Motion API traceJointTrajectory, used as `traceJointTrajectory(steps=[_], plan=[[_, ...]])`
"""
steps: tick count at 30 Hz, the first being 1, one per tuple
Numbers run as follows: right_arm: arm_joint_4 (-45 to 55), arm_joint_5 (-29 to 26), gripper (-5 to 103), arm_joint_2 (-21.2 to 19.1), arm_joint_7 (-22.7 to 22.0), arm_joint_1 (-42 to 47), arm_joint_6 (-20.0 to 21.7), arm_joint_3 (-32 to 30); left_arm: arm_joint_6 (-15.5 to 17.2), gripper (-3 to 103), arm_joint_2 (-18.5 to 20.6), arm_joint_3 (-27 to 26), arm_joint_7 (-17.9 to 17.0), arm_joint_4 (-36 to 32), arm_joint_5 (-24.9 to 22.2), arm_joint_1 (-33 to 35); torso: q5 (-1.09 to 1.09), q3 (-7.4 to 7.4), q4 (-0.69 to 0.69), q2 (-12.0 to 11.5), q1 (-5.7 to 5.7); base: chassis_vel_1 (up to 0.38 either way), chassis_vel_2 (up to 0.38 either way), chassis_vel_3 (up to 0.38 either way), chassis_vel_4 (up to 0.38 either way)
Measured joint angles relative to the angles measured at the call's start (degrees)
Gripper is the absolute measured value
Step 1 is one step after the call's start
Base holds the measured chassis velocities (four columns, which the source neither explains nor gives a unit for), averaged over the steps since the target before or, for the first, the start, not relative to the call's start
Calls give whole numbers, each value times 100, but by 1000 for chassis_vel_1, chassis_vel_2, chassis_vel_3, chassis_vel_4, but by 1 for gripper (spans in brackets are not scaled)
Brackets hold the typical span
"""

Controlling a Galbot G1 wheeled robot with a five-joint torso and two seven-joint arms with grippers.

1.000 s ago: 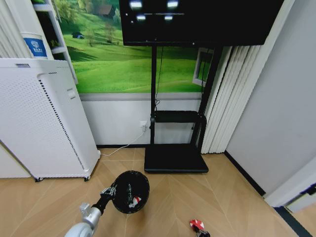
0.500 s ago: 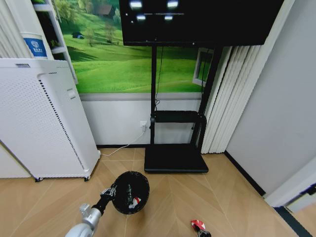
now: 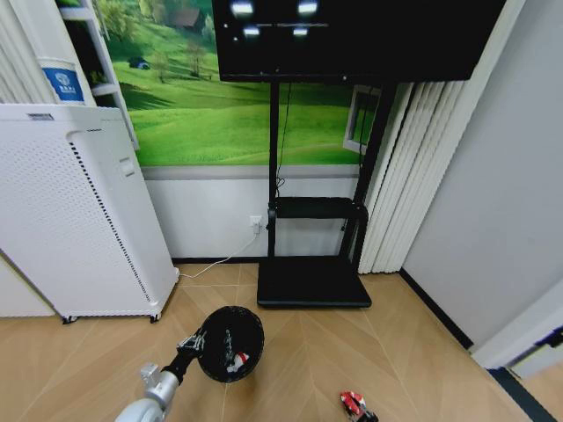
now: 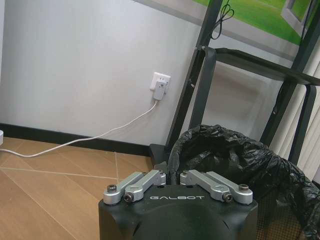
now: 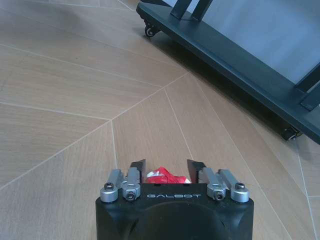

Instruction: Pick up the trash bin and place the garbage on the floor into it.

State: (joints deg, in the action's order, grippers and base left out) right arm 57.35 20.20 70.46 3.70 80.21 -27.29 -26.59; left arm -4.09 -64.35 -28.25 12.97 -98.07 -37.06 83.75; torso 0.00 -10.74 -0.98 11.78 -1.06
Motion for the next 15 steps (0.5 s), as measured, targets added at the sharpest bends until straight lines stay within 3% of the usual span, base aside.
traceJointTrajectory(steps=[2,5,7,12,15], plan=[[-15,7,49,0,8,-7,7,2,-1,7,0,0,0,0,0,-2,1,0,0,0,0,0,0,0,0],[-20,81,71,-9,68,-35,65,22,-10,7,0,-11,-2,0,4,0,1,0,0,0,0,0,0,0,0],[-12,89,71,-16,77,-37,75,26,-15,7,0,-16,-2,2,6,2,1,0,0,0,0,0,0,0,0],[-38,141,93,-77,104,-132,166,81,-31,7,-20,-30,-2,30,23,19,0,0,0,0,0,0,0,0,0],[-175,262,99,-76,88,-236,172,98,-33,7,-29,-25,-2,45,26,7,0,0,-1,0,0,0,0,0,0]])
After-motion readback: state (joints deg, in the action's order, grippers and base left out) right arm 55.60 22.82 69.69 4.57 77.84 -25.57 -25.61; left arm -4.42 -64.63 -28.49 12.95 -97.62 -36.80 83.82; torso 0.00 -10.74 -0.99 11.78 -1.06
